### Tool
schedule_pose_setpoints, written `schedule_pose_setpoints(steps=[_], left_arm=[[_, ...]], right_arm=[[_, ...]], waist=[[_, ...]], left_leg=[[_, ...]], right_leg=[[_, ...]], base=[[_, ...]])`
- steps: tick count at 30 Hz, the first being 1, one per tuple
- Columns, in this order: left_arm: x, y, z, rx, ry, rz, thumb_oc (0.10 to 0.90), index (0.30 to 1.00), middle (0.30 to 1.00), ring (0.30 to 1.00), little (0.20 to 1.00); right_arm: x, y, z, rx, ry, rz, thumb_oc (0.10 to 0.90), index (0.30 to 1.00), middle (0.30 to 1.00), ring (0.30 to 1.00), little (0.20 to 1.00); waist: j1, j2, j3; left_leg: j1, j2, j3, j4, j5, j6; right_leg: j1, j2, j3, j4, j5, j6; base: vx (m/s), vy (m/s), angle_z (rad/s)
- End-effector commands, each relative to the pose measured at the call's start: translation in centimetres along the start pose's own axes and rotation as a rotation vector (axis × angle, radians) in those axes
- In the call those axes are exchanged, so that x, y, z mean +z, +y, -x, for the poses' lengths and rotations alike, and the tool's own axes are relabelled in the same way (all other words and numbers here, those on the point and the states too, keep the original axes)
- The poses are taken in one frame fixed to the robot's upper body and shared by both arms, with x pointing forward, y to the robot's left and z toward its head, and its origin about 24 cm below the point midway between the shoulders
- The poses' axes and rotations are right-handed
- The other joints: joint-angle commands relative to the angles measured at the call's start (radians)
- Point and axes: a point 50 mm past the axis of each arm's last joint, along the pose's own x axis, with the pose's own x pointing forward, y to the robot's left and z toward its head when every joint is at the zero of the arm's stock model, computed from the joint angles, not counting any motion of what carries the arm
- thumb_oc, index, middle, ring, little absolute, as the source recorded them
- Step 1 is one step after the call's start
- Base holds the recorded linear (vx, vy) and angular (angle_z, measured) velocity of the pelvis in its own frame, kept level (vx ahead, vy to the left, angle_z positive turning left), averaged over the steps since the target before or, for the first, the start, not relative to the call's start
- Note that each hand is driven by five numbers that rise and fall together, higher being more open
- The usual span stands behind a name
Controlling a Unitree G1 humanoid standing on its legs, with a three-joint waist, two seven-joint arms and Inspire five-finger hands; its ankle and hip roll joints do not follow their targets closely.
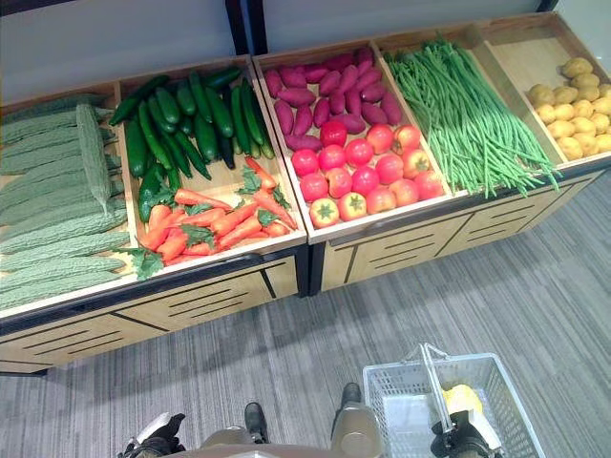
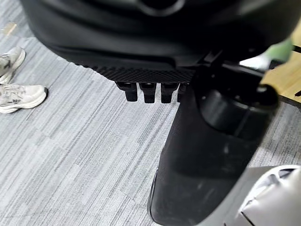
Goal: Get the vegetables into the basket
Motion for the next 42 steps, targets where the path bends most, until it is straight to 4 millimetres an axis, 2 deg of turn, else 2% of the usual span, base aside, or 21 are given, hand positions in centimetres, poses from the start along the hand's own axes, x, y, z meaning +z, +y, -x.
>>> schedule_pose_setpoints(steps=[1, 7, 10, 12, 15, 17, 24, 27, 28, 29, 30, 31, 32, 33, 34, 36, 38, 39, 40, 41, 42], left_arm=[[-1.7, 1.6, -0.2, 0.046, 0.064, 0.055, 0.900, 1.000, 1.000, 1.000, 1.000], [-1.5, 2.6, -0.4, 0.072, 0.061, 0.109, 0.900, 1.000, 1.000, 1.000, 1.000], [-2.2, 2.5, -0.3, 0.069, 0.087, 0.126, 0.900, 1.000, 1.000, 1.000, 1.000], [-2.5, 2.6, -0.3, 0.070, 0.101, 0.141, 0.900, 1.000, 1.000, 1.000, 1.000], [-3.4, 2.2, -0.1, 0.061, 0.139, 0.159, 0.900, 1.000, 1.000, 1.000, 1.000], [-2.6, 1.9, -0.2, 0.056, 0.108, 0.163, 0.900, 1.000, 1.000, 1.000, 1.000], [-2.9, 0.5, 0.1, 0.014, 0.130, 0.204, 0.900, 1.000, 1.000, 1.000, 1.000], [-5.6, 0.1, 0.7, 0.052, 0.288, 0.415, 0.900, 1.000, 1.000, 1.000, 1.000], [-8.1, 0.5, 1.4, 0.144, 0.438, 0.587, 0.900, 1.000, 1.000, 1.000, 1.000], [-8.1, 0.5, 1.4, 0.144, 0.438, 0.588, 0.900, 1.000, 1.000, 1.000, 1.000], [-10.0, 0.9, 2.0, 0.227, 0.552, 0.696, 0.900, 1.000, 1.000, 1.000, 1.000], [-11.1, 1.7, 2.3, 0.289, 0.606, 0.757, 0.900, 1.000, 1.000, 1.000, 1.000], [-13.0, 3.4, 2.9, 0.436, 0.704, 0.878, 0.900, 1.000, 1.000, 1.000, 1.000], [-13.1, 3.5, 2.9, 0.442, 0.706, 0.904, 0.900, 1.000, 1.000, 1.000, 1.000], [-14.7, 4.8, 3.5, 0.540, 0.777, 1.003, 0.900, 1.000, 1.000, 1.000, 1.000], [-15.6, 7.9, 3.8, 0.692, 0.776, 1.145, 0.900, 1.000, 1.000, 1.000, 1.000], [-15.7, 12.3, 3.9, 0.863, 0.688, 1.194, 0.900, 1.000, 1.000, 1.000, 1.000], [-15.7, 12.3, 4.0, 0.864, 0.688, 1.194, 0.900, 1.000, 1.000, 1.000, 1.000], [-15.4, 14.4, 4.1, 0.936, 0.633, 1.164, 0.900, 1.000, 1.000, 1.000, 1.000], [-15.4, 14.5, 4.1, 0.937, 0.633, 1.163, 0.900, 1.000, 1.000, 1.000, 1.000], [-14.8, 18.6, 4.8, 1.091, 0.526, 1.112, 0.900, 1.000, 1.000, 1.000, 1.000]], right_arm=[[1.6, -1.5, -0.5, -0.070, -0.054, -0.015, 0.400, 0.300, 0.300, 0.300, 0.300], [1.7, -1.6, -0.6, -0.078, -0.049, -0.030, 0.400, 0.300, 0.300, 0.300, 0.300], [0.9, -1.0, -0.3, -0.060, -0.031, -0.012, 0.400, 0.300, 0.300, 0.300, 0.300], [0.6, -1.0, -0.3, -0.057, -0.025, -0.010, 0.400, 0.300, 0.300, 0.300, 0.300], [-1.0, -0.9, 0.0, -0.044, 0.025, -0.011, 0.400, 0.300, 0.300, 0.300, 0.300], [-1.8, -1.3, 0.0, -0.047, 0.050, 0.002, 0.400, 0.300, 0.300, 0.300, 0.300], [-3.0, -1.7, 0.1, -0.029, 0.092, 0.003, 0.400, 0.300, 0.300, 0.300, 0.300], [-3.8, -1.1, 0.4, -0.010, 0.119, 0.005, 0.400, 0.300, 0.300, 0.300, 0.300], [-4.1, -0.7, 0.6, 0.000, 0.125, 0.010, 0.400, 0.300, 0.300, 0.300, 0.300], [-4.1, -0.6, 0.6, 0.000, 0.124, 0.010, 0.400, 0.300, 0.300, 0.300, 0.300], [-4.1, -0.4, 0.7, 0.003, 0.118, 0.014, 0.400, 0.300, 0.300, 0.300, 0.300], [-4.0, -0.2, 0.8, 0.006, 0.106, 0.022, 0.400, 0.300, 0.300, 0.300, 0.300], [-4.1, 0.0, 0.9, 0.007, 0.096, 0.030, 0.400, 0.300, 0.300, 0.300, 0.300], [-3.8, 0.1, 0.8, 0.010, 0.078, 0.035, 0.400, 0.300, 0.300, 0.300, 0.300], [-3.8, 0.2, 0.9, 0.015, 0.068, 0.043, 0.400, 0.300, 0.300, 0.300, 0.300], [-3.8, 0.3, 0.9, 0.027, 0.055, 0.056, 0.400, 0.300, 0.300, 0.300, 0.300], [-3.8, 0.1, 0.9, 0.035, 0.047, 0.078, 0.400, 0.300, 0.300, 0.300, 0.300], [-3.8, 0.2, 0.9, 0.036, 0.047, 0.078, 0.400, 0.300, 0.300, 0.300, 0.300], [-3.7, 0.1, 0.9, 0.039, 0.036, 0.095, 0.400, 0.300, 0.300, 0.300, 0.300], [-3.7, 0.2, 0.9, 0.040, 0.036, 0.094, 0.400, 0.300, 0.300, 0.300, 0.300], [-3.3, 0.1, 0.8, 0.036, 0.016, 0.108, 0.400, 0.300, 0.300, 0.300, 0.300]], waist=[[0.014, -0.017, 0.052], [-0.003, -0.021, 0.048], [0.005, -0.035, 0.037], [0.006, -0.033, 0.029], [0.007, -0.023, 0.006], [0.012, -0.010, 0.004], [0.013, 0.007, -0.007], [0.020, 0.007, -0.020], [0.025, 0.006, -0.025], [0.024, 0.005, -0.027], [0.028, 0.005, -0.031], [0.027, 0.003, -0.038], [0.029, 0.003, -0.041], [0.027, 0.002, -0.045], [0.027, 0.002, -0.045], [0.024, 0.000, -0.049], [0.019, 0.004, -0.050], [0.019, 0.003, -0.049], [0.016, 0.005, -0.048], [0.016, 0.005, -0.047], [0.015, 0.008, -0.045]], left_leg=[[-0.021, 0.010, -0.037, 0.022, -0.008, 0.004], [0.004, 0.014, -0.070, 0.008, -0.009, -0.020], [-0.001, 0.025, -0.085, 0.020, 0.001, -0.032], [0.001, 0.034, -0.084, 0.007, 0.015, -0.041], [0.009, 0.051, -0.095, -0.017, 0.037, -0.061], [0.006, 0.055, -0.104, -0.023, 0.044, -0.065], [0.021, 0.061, -0.102, -0.039, 0.051, -0.075], [0.030, 0.059, -0.097, -0.046, 0.051, -0.075], [0.045, 0.058, -0.094, -0.052, 0.048, -0.076], [0.042, 0.057, -0.094, -0.052, 0.050, -0.076], [0.051, 0.056, -0.092, -0.057, 0.048, -0.077], [0.054, 0.055, -0.087, -0.061, 0.050, -0.079], [0.068, 0.056, -0.083, -0.066, 0.045, -0.081], [0.069, 0.055, -0.080, -0.067, 0.047, -0.082], [0.079, 0.056, -0.075, -0.070, 0.043, -0.084], [0.083, 0.055, -0.069, -0.075, 0.046, -0.086], [0.087, 0.055, -0.064, -0.078, 0.045, -0.089], [0.087, 0.055, -0.063, -0.078, 0.045, -0.089], [0.088, 0.055, -0.060, -0.080, 0.046, -0.091], [0.089, 0.055, -0.060, -0.080, 0.046, -0.091], [0.087, 0.055, -0.060, -0.080, 0.047, -0.093]], right_leg=[[0.028, -0.024, 0.141, -0.012, 0.176, 0.079], [-0.010, 0.019, 0.230, -0.128, 0.166, 0.073], [0.023, 0.023, 0.224, -0.157, 0.149, 0.064], [0.035, 0.029, 0.217, -0.176, 0.150, 0.061], [0.077, 0.039, 0.184, -0.225, 0.148, 0.050], [0.089, 0.038, 0.169, -0.244, 0.150, 0.047], [0.121, 0.041, 0.152, -0.287, 0.161, 0.042], [0.130, 0.039, 0.148, -0.297, 0.164, 0.043], [0.142, 0.038, 0.146, -0.302, 0.164, 0.044], [0.139, 0.038, 0.146, -0.303, 0.166, 0.044], [0.147, 0.038, 0.147, -0.307, 0.165, 0.045], [0.146, 0.037, 0.148, -0.309, 0.167, 0.045], [0.155, 0.037, 0.148, -0.310, 0.164, 0.047], [0.152, 0.036, 0.149, -0.310, 0.166, 0.047], [0.158, 0.038, 0.148, -0.311, 0.162, 0.049], [0.156, 0.038, 0.151, -0.311, 0.164, 0.051], [0.156, 0.038, 0.151, -0.312, 0.165, 0.054], [0.156, 0.038, 0.152, -0.313, 0.165, 0.054], [0.155, 0.037, 0.150, -0.313, 0.166, 0.057], [0.156, 0.037, 0.150, -0.313, 0.165, 0.057], [0.151, 0.037, 0.149, -0.311, 0.167, 0.060]], base=[[0.00, 0.022, -0.09], [0.05, -0.054, 0.03], [0.01, -0.111, 0.08], [0.03, -0.153, 0.08], [0.04, -0.155, 0.11], [0.00, -0.081, 0.09], [0.00, -0.024, 0.05], [0.02, -0.001, 0.00], [0.04, -0.003, 0.00], [0.05, 0.003, -0.02], [0.04, 0.002, -0.02], [0.07, 0.009, -0.06], [0.05, 0.009, -0.05], [0.05, 0.013, -0.03], [0.00, 0.000, 0.00], [0.00, 0.000, 0.00], [0.00, 0.000, 0.00], [0.00, 0.000, 0.00], [0.00, 0.000, 0.00], [0.00, 0.000, 0.00], [0.00, 0.000, 0.00]])
